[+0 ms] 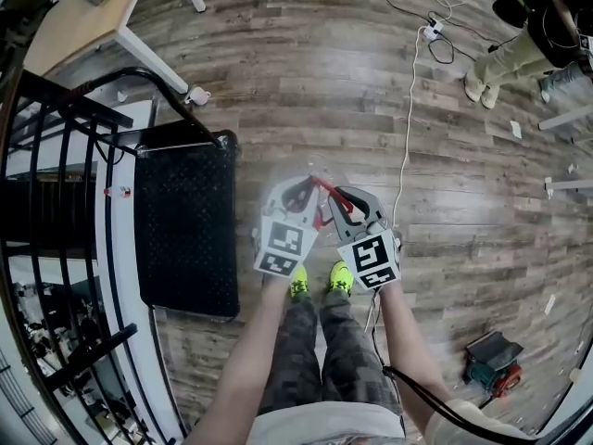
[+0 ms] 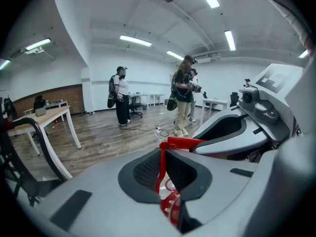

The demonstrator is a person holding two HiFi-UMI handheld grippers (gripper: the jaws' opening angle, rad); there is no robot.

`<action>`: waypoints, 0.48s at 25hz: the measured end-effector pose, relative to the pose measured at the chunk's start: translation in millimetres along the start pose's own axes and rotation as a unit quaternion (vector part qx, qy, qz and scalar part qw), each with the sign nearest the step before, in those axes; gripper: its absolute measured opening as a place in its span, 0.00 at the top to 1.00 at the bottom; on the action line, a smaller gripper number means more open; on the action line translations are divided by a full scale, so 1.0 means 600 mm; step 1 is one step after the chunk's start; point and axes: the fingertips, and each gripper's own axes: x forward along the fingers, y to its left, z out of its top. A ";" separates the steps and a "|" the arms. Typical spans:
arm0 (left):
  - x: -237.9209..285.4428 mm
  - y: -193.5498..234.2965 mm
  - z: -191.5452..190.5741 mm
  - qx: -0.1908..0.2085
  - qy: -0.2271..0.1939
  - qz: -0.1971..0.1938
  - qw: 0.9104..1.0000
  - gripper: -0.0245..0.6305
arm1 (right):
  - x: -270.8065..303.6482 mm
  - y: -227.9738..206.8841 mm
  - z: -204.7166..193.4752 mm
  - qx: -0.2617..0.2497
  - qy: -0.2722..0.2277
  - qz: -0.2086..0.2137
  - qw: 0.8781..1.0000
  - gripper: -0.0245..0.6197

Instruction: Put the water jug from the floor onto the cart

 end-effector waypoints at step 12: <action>-0.167 -0.022 0.124 0.012 -0.012 0.006 1.000 0.91 | -0.127 0.060 0.156 -0.013 -0.015 -0.009 1.000 0.88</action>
